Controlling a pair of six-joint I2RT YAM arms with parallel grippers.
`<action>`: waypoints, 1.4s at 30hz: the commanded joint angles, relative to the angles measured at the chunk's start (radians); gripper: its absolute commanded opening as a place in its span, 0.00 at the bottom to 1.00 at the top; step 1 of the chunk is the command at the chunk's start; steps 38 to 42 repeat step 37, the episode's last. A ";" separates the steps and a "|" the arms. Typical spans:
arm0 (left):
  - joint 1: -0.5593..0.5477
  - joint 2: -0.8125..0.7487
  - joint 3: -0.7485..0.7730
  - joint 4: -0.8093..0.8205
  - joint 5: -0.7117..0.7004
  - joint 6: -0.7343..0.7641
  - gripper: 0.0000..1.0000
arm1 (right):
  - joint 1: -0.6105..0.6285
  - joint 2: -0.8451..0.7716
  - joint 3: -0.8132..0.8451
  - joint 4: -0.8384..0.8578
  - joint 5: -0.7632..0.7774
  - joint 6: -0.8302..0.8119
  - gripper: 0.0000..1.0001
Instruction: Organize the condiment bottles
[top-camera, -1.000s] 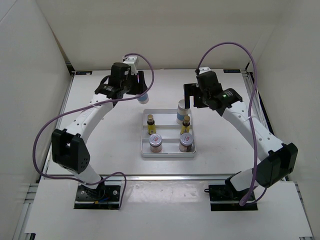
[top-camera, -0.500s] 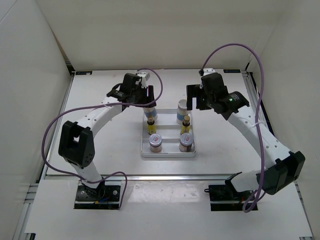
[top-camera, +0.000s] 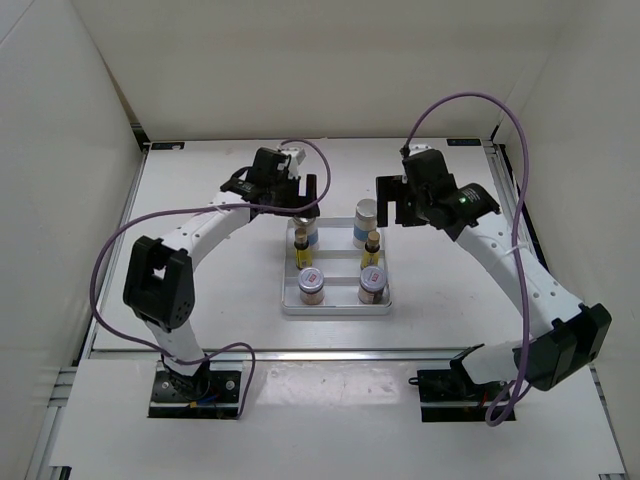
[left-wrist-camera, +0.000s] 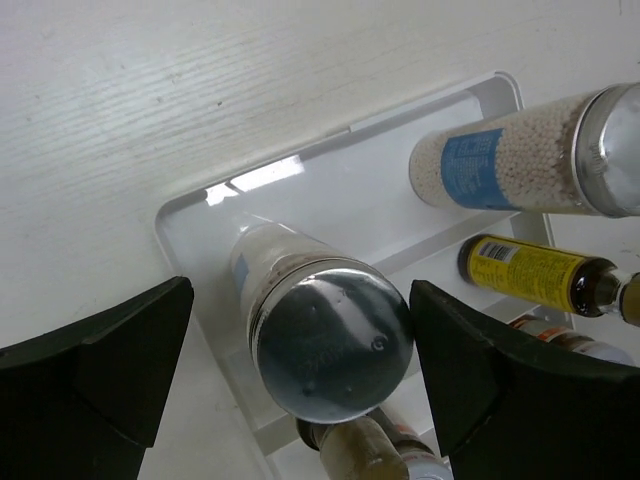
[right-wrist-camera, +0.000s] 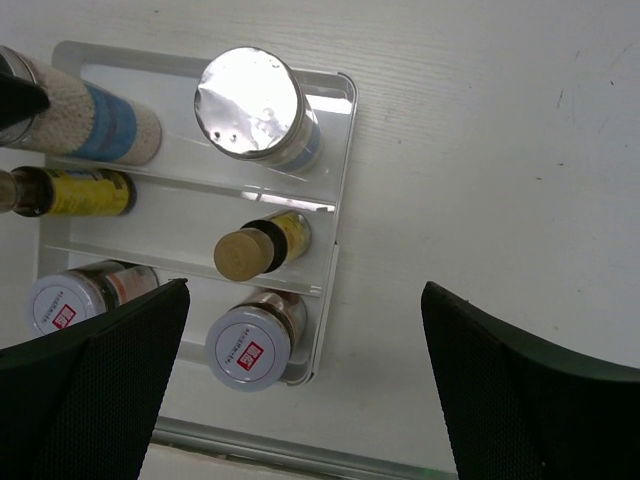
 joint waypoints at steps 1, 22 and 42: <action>-0.005 -0.104 0.102 -0.028 -0.080 0.038 1.00 | -0.005 0.003 0.049 -0.053 0.032 0.020 1.00; 0.092 -1.150 -0.672 0.185 -0.749 0.133 1.00 | -0.005 -0.399 -0.108 -0.150 0.497 0.135 1.00; 0.092 -1.381 -0.886 0.181 -0.846 0.174 1.00 | -0.005 -0.431 -0.280 -0.060 0.541 0.143 1.00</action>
